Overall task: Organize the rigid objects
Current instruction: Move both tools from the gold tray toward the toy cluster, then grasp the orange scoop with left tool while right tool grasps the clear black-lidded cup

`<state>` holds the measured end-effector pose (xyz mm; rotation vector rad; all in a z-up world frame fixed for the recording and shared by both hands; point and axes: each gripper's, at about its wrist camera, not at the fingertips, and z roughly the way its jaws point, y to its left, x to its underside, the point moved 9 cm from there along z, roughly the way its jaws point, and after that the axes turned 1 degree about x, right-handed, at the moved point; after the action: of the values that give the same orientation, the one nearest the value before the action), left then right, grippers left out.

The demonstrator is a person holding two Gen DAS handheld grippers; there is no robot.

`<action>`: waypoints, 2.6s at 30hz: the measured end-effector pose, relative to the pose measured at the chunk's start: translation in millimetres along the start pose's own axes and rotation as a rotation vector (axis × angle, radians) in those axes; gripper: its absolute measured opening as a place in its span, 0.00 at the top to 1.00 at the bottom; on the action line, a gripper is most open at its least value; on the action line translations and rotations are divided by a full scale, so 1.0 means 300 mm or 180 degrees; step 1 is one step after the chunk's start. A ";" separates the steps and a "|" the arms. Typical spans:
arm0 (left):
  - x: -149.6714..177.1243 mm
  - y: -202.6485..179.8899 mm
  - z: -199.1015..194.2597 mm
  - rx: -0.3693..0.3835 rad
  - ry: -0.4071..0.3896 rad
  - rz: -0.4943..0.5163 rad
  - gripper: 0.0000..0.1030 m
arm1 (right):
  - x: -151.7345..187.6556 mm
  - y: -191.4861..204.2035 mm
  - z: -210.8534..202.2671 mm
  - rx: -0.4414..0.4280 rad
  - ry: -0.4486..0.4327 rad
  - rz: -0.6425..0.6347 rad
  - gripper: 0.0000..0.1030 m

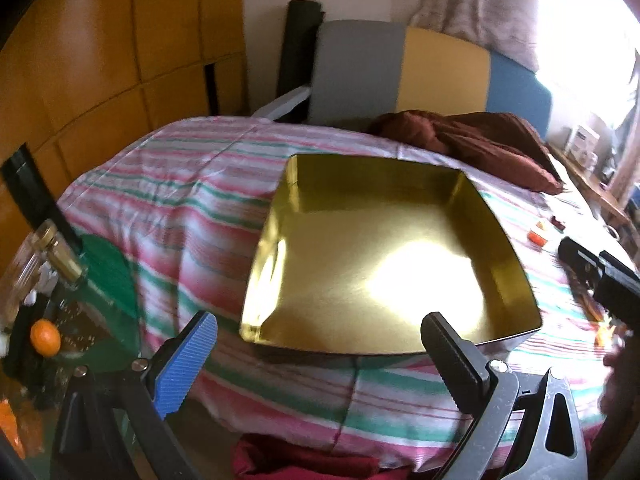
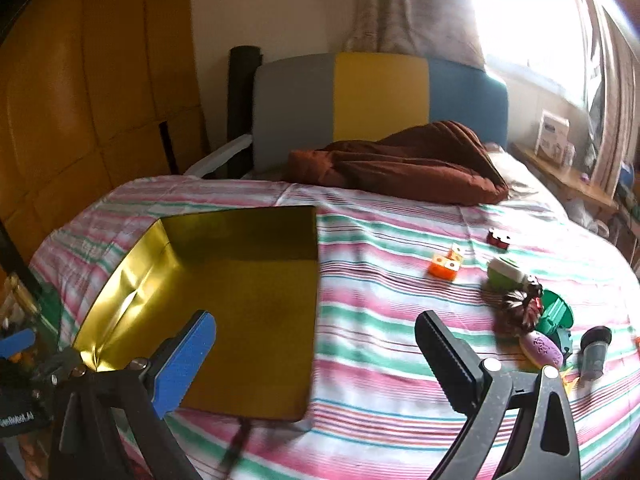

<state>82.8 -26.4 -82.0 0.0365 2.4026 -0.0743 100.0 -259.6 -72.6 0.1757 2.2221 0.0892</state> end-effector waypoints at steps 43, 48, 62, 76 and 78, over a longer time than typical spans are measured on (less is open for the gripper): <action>0.277 -1.441 0.156 0.2429 0.0985 0.2278 0.10 | 0.137 -1.361 -0.140 0.0354 -0.0210 0.3245 0.00; 0.324 -1.524 0.189 0.2354 0.1013 0.2492 0.29 | 0.168 -1.374 -0.133 0.0326 -0.0118 0.3392 0.00; 0.358 -1.506 0.239 0.2394 0.1041 0.2290 0.74 | 0.241 -1.344 -0.036 0.0504 0.0576 0.3206 0.12; 0.305 -1.227 0.198 0.2176 0.0857 0.1741 0.74 | 0.314 -1.260 0.074 0.0710 0.1264 0.2629 0.30; 0.282 -1.193 0.181 0.2170 0.0794 0.1702 0.74 | 0.328 -1.258 0.087 0.0770 0.1380 0.2562 0.33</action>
<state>39.8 -386.5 -163.5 1.0426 2.4111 -0.6607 25.5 -616.7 -213.3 1.2795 2.4410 0.3188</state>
